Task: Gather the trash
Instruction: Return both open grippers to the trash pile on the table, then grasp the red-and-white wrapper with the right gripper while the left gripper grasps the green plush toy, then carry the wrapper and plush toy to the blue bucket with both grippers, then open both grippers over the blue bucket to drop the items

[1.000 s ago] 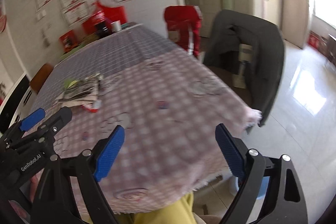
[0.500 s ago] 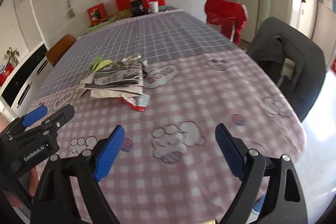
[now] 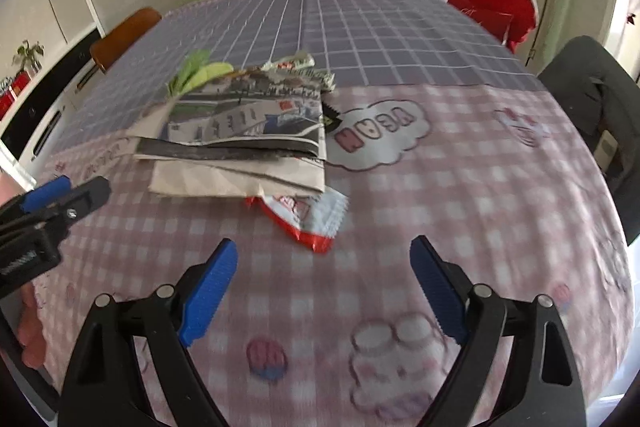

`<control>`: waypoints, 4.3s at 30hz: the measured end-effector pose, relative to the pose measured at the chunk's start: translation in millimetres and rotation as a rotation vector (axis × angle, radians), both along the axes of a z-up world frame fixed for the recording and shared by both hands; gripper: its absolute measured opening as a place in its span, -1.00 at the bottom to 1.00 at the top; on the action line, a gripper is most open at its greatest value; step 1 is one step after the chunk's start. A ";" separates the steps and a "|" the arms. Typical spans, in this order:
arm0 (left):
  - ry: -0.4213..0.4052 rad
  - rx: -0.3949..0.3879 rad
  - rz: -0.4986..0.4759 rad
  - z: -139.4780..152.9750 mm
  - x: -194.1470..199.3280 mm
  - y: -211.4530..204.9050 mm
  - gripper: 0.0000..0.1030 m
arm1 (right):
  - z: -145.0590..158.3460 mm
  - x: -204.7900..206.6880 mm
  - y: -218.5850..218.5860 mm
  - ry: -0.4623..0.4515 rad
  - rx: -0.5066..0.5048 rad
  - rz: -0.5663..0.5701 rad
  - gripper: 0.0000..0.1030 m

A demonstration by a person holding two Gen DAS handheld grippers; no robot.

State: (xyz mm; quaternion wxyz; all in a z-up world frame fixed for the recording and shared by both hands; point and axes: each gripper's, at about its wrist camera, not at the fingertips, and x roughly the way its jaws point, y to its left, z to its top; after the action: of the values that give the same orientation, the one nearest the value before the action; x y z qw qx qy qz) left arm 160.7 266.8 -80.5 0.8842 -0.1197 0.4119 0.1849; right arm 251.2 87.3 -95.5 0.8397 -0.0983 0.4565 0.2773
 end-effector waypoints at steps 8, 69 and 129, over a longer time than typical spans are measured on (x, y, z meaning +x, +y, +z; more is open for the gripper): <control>0.074 -0.019 -0.017 -10.2 26.4 29.1 0.69 | -7.7 9.9 24.0 -0.066 -0.027 0.047 0.01; -0.430 0.076 -0.387 133.7 6.8 -130.4 -0.95 | 91.5 -65.4 -233.2 -0.256 0.245 -0.301 -0.91; -0.062 0.024 -1.114 -32.8 89.4 -539.5 0.44 | -58.7 -84.7 -538.9 0.072 0.123 -1.038 0.66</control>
State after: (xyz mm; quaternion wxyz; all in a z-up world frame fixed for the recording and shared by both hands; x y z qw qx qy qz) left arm 250.1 -272.6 -113.3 0.8614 0.1209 0.3845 -0.3092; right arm 166.5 -451.6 -154.2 0.8546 0.2000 0.4565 -0.1458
